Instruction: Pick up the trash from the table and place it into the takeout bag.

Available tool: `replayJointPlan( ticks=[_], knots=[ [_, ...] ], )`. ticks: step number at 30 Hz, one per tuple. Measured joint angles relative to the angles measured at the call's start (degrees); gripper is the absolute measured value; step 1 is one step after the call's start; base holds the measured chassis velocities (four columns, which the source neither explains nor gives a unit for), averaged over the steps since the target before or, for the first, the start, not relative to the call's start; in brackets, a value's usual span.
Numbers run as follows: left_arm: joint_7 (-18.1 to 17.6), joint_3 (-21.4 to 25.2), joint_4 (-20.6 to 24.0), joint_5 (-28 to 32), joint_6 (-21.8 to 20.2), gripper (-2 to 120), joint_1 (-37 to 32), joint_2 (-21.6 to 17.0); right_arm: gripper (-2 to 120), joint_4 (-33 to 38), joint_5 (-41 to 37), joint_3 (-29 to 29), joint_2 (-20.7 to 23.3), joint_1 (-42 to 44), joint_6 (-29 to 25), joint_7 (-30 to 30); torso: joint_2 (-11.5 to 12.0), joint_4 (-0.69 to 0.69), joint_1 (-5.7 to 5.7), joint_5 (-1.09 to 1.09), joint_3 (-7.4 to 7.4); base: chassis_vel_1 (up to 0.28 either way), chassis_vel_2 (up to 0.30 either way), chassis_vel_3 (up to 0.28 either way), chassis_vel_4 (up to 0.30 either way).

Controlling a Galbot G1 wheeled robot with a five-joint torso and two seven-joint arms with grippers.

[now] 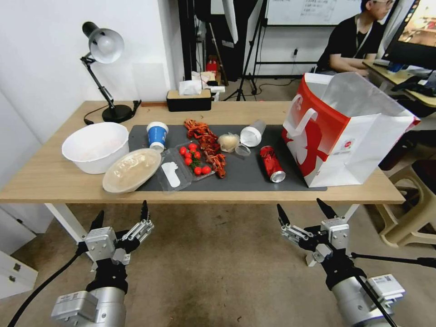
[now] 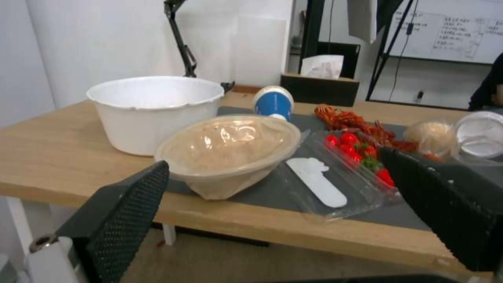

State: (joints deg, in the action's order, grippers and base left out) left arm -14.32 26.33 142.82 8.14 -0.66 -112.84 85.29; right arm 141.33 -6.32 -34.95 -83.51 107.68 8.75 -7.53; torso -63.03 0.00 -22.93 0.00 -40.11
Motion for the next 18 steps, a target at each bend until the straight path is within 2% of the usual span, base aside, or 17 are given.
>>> replayJointPlan(
  ticks=[6,11,14,18],
  knots=[
    [0.22,0.06,-0.7,-0.33,0.41,100,-0.01,-0.03,100,-1.16,-1.07,-0.15,0.58,-0.6,-0.33,0.49,0.0,0.0,0.0,0.0,0.0,0.0,0.0,0.0,0.0],
    [0.46,0.28,-1.37,-0.6,0.43,100,0.0,-0.15,100,-2.75,-6.6,0.35,3.69,-4.6,-0.27,2.65,0.0,-0.01,0.01,0.01,0.0,0.0,0.0,0.0,0.0],
    [0.53,0.39,-1.81,-1.04,0.44,100,0.03,0.2,100,-3.95,-10.45,0.72,6.14,-9.27,1.4,4.19,0.0,-0.01,0.01,0.01,0.0,0.0,0.0,0.0,0.0],
    [0.67,0.38,-2.49,-1.84,1.17,100,-0.57,1.29,100,-8.32,-14.95,2.51,13.01,-18.58,3.74,6.7,0.01,0.01,0.0,0.02,0.0,0.0,0.0,0.0,0.0]
  ],
)
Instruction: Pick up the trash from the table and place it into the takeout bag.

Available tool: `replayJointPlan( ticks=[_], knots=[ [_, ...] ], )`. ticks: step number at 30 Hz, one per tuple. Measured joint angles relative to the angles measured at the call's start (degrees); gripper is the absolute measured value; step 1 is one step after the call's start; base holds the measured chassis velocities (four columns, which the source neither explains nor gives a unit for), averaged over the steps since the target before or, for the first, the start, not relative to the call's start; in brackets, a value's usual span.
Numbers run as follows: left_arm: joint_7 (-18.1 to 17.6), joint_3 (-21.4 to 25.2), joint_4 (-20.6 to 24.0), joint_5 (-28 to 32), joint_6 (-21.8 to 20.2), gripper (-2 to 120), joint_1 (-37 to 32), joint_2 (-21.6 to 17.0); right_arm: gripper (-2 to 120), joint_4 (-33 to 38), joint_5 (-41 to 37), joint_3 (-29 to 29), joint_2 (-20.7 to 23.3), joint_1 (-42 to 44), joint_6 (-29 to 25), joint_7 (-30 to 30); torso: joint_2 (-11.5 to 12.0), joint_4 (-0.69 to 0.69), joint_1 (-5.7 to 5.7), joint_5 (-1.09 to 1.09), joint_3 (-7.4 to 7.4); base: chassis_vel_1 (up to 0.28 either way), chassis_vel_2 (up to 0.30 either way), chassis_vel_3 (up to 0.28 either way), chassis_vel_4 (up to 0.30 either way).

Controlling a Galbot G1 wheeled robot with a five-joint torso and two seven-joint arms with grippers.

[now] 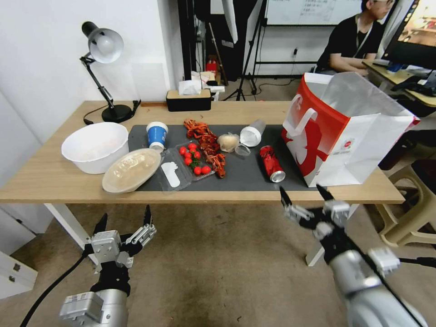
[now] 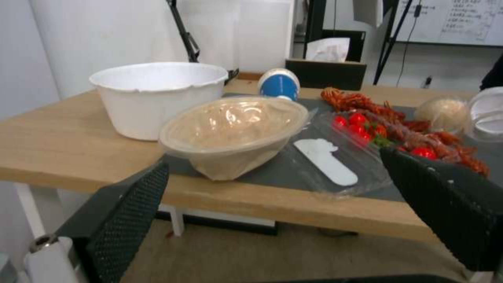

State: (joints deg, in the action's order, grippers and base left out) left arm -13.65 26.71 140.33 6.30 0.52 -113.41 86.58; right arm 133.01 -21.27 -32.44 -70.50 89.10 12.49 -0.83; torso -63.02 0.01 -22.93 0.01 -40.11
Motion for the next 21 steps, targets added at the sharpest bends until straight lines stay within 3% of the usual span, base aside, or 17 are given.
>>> replayJointPlan(
  ticks=[9,11,14,16,21],
  knots=[
    [0.2,0.0,-0.85,-0.79,1.05,100,-0.44,1.12,100,-8.96,-7.41,4.62,8.88,-12.68,4.33,5.24,0.0,-0.02,0.0,0.0,0.0,0.0,0.0,0.0,0.0],
    [0.22,0.0,-1.37,-0.82,1.25,100,-0.24,1.27,100,-12.2,-10.21,8.09,11.27,-18.76,6.37,7.72,0.0,-0.01,0.0,-0.01,0.0,0.0,0.0,0.0,0.0],
    [0.19,0.03,-1.98,-0.83,1.28,100,0.04,1.4,100,-14.41,-12.34,11.51,12.87,-24.28,8.61,10.05,0.0,-0.01,0.0,-0.02,0.0,0.0,0.0,0.0,0.0],
    [0.15,0.14,-2.4,-0.81,1.28,100,0.22,1.44,100,-15.71,-15.69,14.99,13.79,-29.2,13.49,14.22,0.0,0.0,-0.01,-0.02,0.0,0.0,0.0,0.0,0.0],
    [0.13,0.16,-2.78,-0.76,1.3,100,0.43,1.52,100,-17.32,-19.67,18.8,13.84,-33.74,19.39,20.14,0.0,-0.01,0.0,-0.01,0.0,0.0,0.0,0.0,0.0]
  ],
)
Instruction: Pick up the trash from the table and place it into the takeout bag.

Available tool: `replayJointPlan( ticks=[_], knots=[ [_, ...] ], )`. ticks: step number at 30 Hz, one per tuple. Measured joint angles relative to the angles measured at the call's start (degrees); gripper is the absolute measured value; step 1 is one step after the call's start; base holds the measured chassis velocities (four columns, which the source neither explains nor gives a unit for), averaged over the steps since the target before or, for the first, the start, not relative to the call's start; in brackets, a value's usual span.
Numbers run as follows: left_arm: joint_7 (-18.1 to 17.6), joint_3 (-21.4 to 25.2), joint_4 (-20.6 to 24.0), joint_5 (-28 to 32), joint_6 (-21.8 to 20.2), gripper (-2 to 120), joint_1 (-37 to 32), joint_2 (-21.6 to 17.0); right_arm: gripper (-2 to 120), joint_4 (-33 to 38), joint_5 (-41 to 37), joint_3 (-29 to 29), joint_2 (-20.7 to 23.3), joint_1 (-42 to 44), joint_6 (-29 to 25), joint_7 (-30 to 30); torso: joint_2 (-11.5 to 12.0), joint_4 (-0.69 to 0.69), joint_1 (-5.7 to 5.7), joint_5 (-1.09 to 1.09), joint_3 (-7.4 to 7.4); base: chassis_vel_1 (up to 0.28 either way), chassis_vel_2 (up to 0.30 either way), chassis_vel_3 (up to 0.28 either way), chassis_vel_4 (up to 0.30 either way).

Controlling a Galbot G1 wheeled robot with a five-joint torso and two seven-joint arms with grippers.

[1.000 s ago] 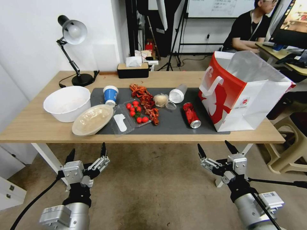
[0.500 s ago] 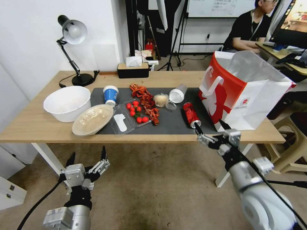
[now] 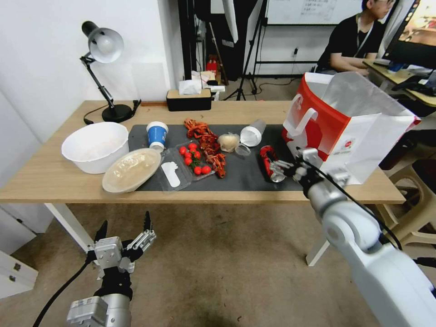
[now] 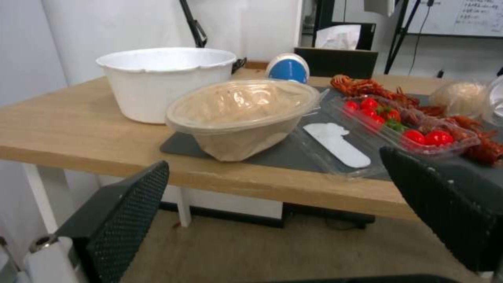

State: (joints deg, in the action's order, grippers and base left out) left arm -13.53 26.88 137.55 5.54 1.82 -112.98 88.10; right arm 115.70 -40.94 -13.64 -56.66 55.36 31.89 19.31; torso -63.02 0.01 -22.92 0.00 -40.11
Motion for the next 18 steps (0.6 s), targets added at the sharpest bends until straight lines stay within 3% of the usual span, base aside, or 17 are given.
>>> replayJointPlan(
  ticks=[6,12,18],
  knots=[
    [-0.02,0.03,-0.27,0.11,0.02,100,0.19,0.01,100,-0.82,-1.7,1.79,-0.55,-2.37,3.33,3.78,0.0,-0.03,0.01,0.0,0.0,0.0,0.0,0.0,0.0],
    [-0.23,0.13,-0.91,0.21,0.09,100,0.55,-0.02,100,-2.23,-9.96,4.38,-2.11,-7.17,9.74,11.88,0.0,0.01,0.01,-0.01,0.0,0.0,0.0,0.0,0.0],
    [-0.35,0.15,-1.62,0.28,0.7,100,0.86,-0.03,100,-5.87,-15.79,6.96,-3.73,-10.61,10.57,19.96,0.0,0.0,0.01,0.0,0.01,0.0,0.0,0.0,0.0]
  ],
)
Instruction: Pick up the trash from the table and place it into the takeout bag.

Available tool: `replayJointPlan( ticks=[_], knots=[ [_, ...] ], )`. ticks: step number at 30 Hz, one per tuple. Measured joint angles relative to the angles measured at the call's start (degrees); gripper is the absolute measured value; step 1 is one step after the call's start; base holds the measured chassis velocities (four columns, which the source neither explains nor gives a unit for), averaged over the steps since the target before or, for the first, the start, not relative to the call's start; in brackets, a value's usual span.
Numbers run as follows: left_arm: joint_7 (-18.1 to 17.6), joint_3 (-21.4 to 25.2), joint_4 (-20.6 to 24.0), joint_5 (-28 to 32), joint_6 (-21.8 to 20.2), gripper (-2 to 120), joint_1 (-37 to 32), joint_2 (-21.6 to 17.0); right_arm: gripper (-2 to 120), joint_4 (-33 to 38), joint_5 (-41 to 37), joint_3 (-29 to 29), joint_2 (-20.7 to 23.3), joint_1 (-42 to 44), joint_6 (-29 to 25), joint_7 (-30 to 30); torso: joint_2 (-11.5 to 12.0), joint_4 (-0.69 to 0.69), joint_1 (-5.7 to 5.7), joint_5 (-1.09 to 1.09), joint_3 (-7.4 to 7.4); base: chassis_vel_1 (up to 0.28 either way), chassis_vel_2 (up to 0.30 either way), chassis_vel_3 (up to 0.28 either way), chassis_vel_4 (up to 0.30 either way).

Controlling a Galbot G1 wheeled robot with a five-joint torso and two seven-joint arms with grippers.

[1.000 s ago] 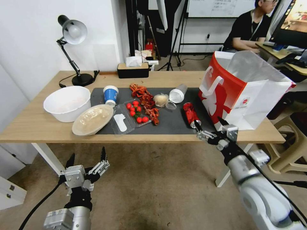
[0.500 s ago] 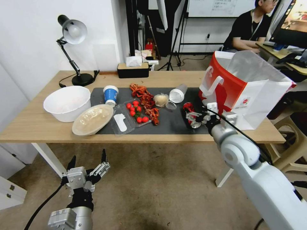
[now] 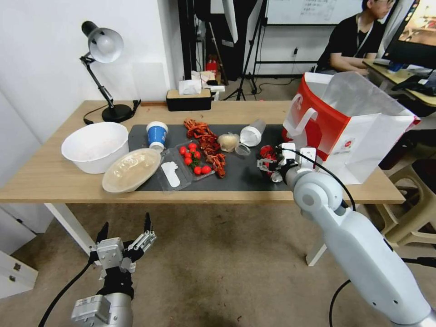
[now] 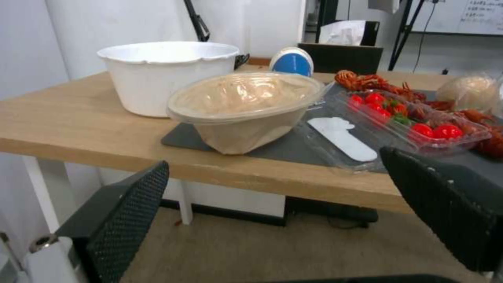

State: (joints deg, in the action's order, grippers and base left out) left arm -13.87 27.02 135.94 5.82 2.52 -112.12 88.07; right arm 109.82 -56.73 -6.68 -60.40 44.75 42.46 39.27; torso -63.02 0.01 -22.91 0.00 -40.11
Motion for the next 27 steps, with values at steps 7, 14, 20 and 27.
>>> replayJointPlan(
  ticks=[7,14,20,27],
  knots=[
    [-0.27,0.11,-0.35,0.04,0.52,100,0.11,-0.08,100,-2.32,-2.36,0.8,-0.92,-0.86,-0.17,2.52,0.0,-0.01,0.0,-0.01,0.0,0.0,0.0,0.0,0.0],
    [-0.74,0.19,-0.5,0.09,1.23,100,0.34,-0.12,84,-3.12,-3.06,1.01,-1.76,-0.6,-0.33,3.43,-0.01,-0.01,0.0,0.0,0.0,0.0,0.0,0.0,0.0],
    [-1.28,0.2,-0.88,0.13,1.47,100,0.49,-0.11,61,-3.86,-3.99,0.81,-2.11,-0.36,-0.39,3.6,-0.01,-0.01,0.0,-0.01,0.0,0.0,0.0,0.0,0.0],
    [-1.76,0.25,-1.69,0.18,2.39,100,0.77,-0.17,46,-4.49,-3.97,0.5,-2.98,-0.21,-0.53,3.71,-0.01,-0.01,0.0,-0.02,0.01,0.0,0.0,0.0,0.0]
  ],
)
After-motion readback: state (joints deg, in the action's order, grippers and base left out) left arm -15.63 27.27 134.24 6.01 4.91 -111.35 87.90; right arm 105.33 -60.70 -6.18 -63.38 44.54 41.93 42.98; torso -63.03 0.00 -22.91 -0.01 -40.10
